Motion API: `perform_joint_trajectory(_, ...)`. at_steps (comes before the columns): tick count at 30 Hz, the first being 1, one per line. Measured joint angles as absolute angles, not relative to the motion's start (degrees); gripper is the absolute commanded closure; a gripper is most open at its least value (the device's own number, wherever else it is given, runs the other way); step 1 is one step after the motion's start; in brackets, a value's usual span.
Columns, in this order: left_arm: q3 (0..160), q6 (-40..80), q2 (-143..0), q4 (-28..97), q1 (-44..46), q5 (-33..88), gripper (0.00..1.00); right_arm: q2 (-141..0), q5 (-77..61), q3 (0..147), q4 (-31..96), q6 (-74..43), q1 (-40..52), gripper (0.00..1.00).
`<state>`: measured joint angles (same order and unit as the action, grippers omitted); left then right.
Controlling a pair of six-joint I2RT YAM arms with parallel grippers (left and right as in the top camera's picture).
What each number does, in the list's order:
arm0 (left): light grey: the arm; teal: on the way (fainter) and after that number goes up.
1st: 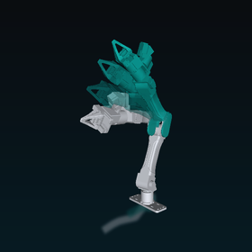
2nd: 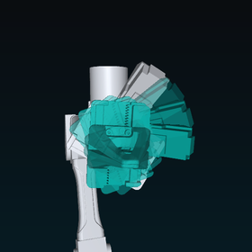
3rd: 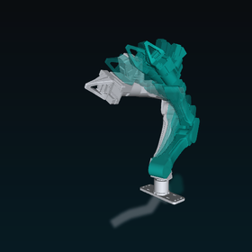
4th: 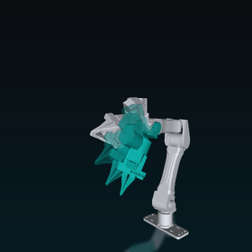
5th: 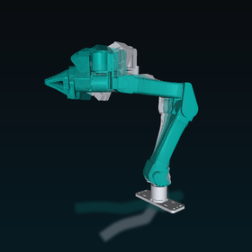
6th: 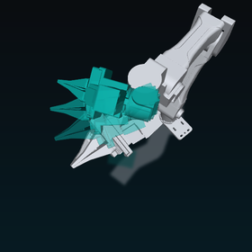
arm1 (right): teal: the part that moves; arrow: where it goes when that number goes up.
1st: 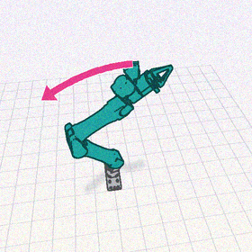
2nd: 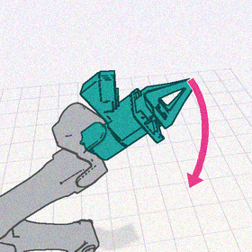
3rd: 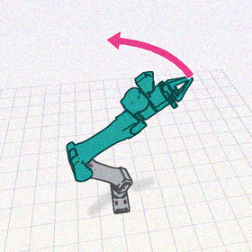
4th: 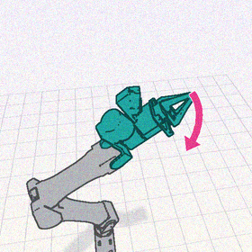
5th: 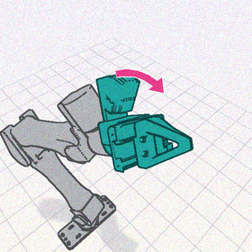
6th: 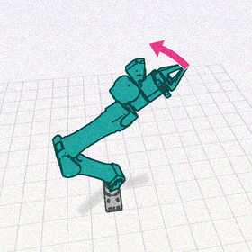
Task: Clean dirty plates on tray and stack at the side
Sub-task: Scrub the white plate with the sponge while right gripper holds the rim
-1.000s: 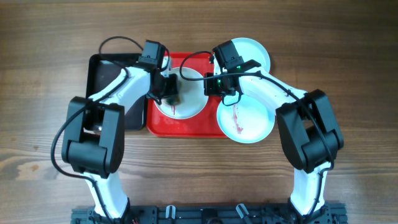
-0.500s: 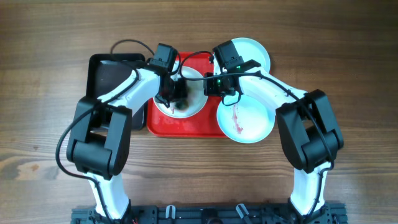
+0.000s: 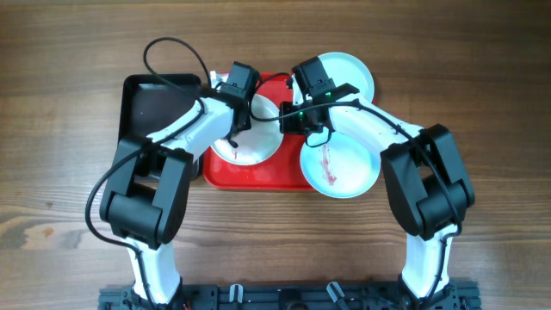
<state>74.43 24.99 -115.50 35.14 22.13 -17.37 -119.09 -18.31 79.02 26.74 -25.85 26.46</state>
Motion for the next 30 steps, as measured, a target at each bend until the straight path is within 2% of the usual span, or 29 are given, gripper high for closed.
perform_joint_trajectory(4, 74.7, 24.6, -114.7, 39.4, 21.3, -11.7, 0.96, -119.1, -20.0, 79.0, 26.7, -25.6, 25.7, 0.96)
perform_joint_trajectory(18, 74.7, 21.0, -114.4, 38.7, 16.7, -0.4, 0.96, -122.3, -32.8, 79.7, 26.4, -22.7, 21.3, 0.96)
perform_joint_trajectory(25, 74.7, 20.1, -114.4, 38.0, 16.4, 1.3, 0.96, -122.5, -34.4, 79.9, 28.3, -22.4, 21.2, 0.96)
perform_joint_trajectory(30, 74.6, 19.5, -114.4, 37.4, 16.3, 7.0, 0.96, -122.5, -34.3, 80.0, 29.3, -22.7, 21.6, 0.96)
